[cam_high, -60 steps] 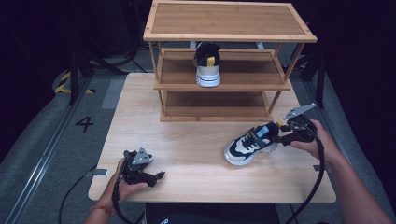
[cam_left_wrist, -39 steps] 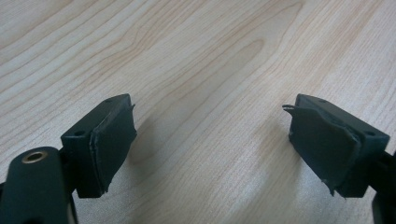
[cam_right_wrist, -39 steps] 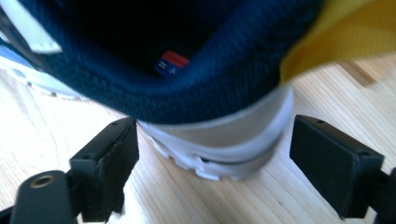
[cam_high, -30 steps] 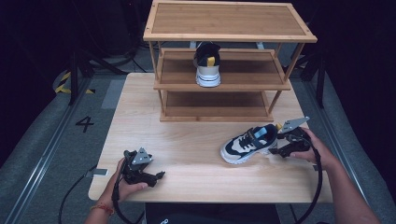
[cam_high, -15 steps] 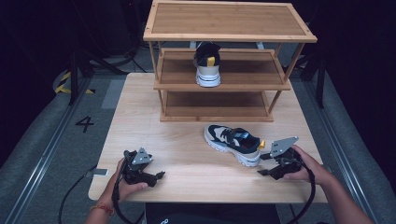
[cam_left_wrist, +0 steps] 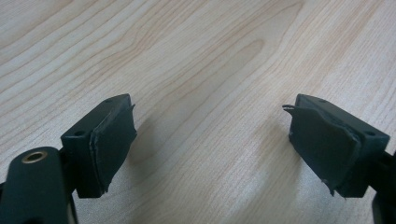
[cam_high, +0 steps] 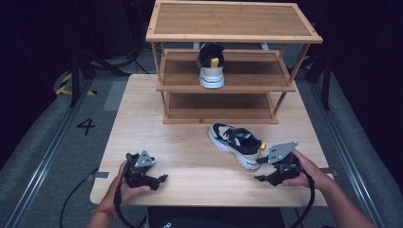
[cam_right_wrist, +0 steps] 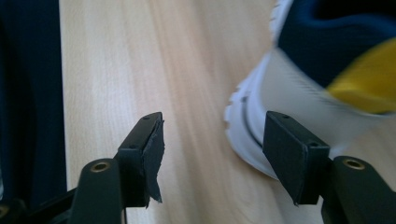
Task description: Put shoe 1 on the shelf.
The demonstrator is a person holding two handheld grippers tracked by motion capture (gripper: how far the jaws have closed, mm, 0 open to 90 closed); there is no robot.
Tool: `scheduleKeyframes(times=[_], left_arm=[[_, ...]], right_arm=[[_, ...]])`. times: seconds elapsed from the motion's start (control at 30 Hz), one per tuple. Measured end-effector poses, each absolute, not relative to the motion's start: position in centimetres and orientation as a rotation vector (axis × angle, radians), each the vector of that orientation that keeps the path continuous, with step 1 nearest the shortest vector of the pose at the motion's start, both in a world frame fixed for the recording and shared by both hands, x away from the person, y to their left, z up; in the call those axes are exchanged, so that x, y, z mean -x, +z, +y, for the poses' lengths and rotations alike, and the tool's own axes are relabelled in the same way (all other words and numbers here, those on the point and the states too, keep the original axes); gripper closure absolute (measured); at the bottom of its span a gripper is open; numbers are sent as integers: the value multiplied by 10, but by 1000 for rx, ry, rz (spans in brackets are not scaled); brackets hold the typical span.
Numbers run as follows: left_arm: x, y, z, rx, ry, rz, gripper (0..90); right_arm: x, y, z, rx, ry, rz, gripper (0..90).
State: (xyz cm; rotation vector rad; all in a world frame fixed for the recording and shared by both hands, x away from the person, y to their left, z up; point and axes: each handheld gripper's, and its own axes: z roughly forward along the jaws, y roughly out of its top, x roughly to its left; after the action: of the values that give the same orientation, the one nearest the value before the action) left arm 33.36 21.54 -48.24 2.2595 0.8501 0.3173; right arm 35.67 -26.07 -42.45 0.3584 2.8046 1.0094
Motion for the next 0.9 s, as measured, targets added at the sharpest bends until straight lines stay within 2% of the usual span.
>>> scheduleKeyframes(times=[0.17,0.37,0.6,0.7,0.73,0.9], left_arm=[[-334,-483,215,-2259,316,848,149],[-334,-483,215,-2257,316,848,149],[-334,-483,215,-2256,316,848,149],[-334,-483,215,-2257,316,848,149],[-334,-483,215,-2256,315,848,149],[-334,-483,216,-2259,313,846,148]], right_arm=[[-365,-404,-276,-402,1034,2723,390],[-376,-376,-270,-343,993,2668,406],[-394,-380,-252,-336,911,2707,411],[-397,-383,-248,-318,873,2721,456],[-397,-383,-248,-310,863,2721,501],[-395,-377,-244,-252,840,2786,557]])
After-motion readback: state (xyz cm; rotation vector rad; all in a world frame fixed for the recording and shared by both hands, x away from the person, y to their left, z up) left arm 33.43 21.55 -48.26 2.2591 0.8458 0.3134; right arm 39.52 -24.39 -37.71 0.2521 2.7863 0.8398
